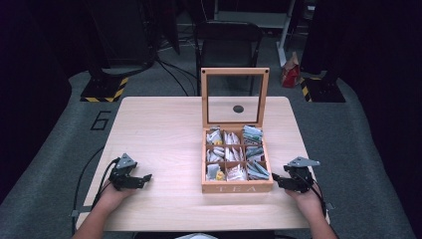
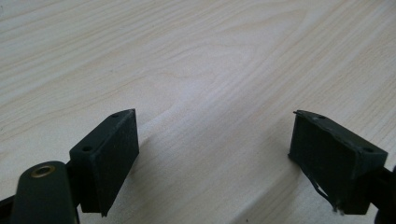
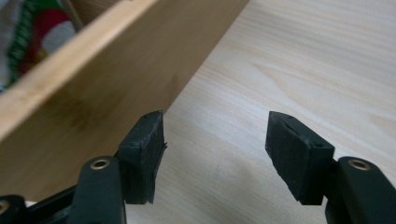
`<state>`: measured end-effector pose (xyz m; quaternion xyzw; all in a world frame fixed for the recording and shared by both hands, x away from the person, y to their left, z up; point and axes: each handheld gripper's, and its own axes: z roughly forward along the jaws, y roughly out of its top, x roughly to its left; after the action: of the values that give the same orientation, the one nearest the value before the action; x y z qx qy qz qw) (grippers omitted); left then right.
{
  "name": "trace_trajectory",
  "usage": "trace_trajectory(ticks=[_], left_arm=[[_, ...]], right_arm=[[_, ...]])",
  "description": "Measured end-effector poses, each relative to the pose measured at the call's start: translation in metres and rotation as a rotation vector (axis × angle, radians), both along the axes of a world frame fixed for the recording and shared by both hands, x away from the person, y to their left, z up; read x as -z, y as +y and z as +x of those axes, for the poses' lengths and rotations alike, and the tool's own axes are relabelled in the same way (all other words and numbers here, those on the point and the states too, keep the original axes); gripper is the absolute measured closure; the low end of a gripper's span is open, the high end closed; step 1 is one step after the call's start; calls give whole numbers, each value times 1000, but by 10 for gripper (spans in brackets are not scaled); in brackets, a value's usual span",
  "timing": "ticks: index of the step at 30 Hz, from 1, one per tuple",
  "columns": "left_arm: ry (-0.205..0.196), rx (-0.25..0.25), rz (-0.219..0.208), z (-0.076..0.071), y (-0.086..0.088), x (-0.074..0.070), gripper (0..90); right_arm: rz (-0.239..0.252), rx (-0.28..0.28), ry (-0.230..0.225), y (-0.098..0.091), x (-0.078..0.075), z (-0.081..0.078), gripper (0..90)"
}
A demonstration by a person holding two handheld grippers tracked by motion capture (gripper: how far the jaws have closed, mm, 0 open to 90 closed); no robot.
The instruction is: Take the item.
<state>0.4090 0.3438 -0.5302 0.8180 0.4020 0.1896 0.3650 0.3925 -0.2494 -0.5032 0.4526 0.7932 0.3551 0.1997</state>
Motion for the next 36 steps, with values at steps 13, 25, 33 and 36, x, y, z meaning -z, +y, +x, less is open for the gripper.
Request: trace_trajectory(ticks=[13, 25, 33, 36], left_arm=[[0, 0, 1, 0, 0, 0, 151], [0, 0, 0, 0, 0, 0, 151], [0, 1, 1, 0, 0, 0, 151], [0, 0, 1, 0, 0, 0, 151]], right_arm=[[84, -4, -25, 4, -30, -6, 416], [35, -44, -78, 11, -50, -12, 470], [56, -78, -79, 13, -59, -15, 530], [59, -88, -74, 15, -61, -15, 540]])
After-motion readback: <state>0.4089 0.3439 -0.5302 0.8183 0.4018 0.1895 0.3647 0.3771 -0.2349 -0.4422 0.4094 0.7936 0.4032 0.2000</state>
